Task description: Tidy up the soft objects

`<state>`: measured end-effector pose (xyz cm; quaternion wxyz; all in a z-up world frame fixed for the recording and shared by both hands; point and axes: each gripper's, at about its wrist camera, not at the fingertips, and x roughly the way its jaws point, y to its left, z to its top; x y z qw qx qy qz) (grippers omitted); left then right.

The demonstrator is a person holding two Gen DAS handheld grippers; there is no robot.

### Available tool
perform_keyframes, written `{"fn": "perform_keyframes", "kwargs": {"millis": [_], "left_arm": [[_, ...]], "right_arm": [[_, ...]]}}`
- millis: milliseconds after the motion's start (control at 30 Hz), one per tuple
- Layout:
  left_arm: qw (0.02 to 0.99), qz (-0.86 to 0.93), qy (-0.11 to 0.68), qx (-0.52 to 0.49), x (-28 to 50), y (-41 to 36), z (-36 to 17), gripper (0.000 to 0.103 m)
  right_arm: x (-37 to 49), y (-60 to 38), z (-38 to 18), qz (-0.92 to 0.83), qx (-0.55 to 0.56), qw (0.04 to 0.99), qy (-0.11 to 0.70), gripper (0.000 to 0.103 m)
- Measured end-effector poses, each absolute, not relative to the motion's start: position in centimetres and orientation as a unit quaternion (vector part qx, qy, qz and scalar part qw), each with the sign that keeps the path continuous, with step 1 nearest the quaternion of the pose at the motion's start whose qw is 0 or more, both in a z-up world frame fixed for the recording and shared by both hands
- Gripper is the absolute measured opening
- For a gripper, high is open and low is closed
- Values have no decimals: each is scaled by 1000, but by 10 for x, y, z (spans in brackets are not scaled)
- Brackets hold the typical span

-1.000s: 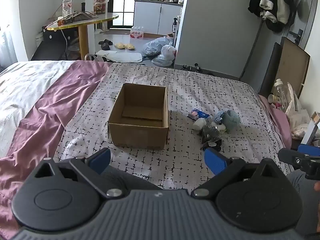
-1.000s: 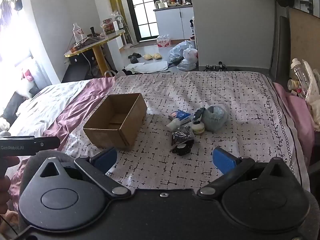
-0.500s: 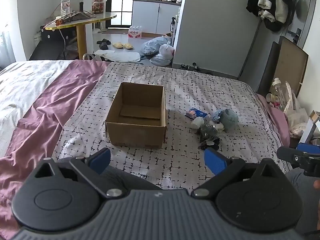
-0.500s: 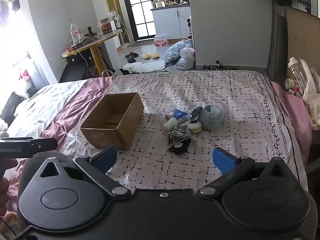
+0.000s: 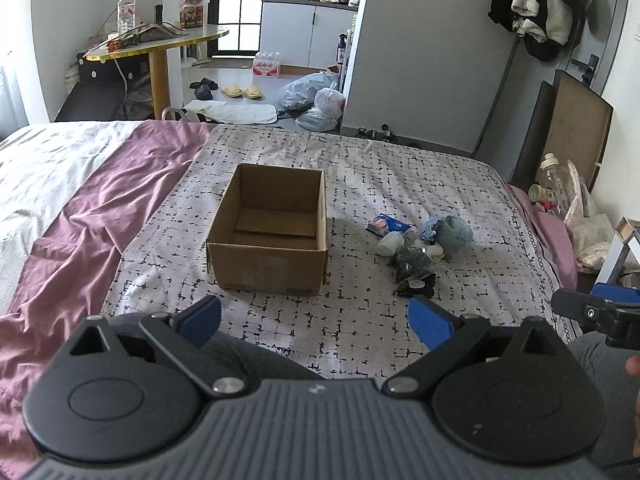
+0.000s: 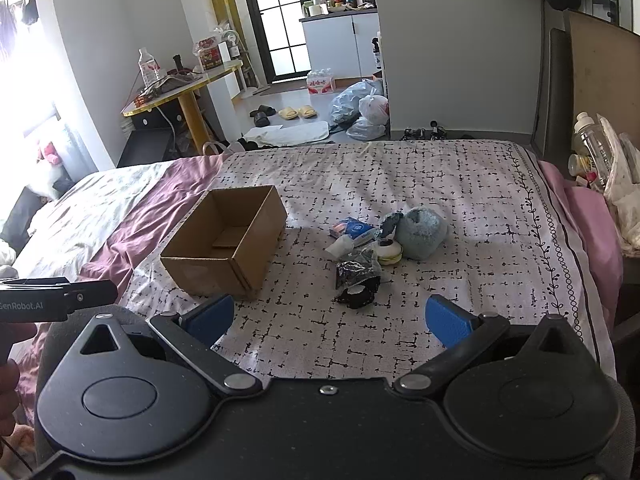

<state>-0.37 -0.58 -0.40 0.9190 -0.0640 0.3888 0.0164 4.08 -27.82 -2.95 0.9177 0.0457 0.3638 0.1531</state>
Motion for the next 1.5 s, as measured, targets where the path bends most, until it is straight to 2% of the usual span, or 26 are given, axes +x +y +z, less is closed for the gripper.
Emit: {"fn": "perform_keyframes", "kwargs": {"millis": [1500], "left_arm": [[919,16,387,-72,-7,-4,-2,99]], "right_arm": [[39,-277,-28,153,45,917,365,103]]}}
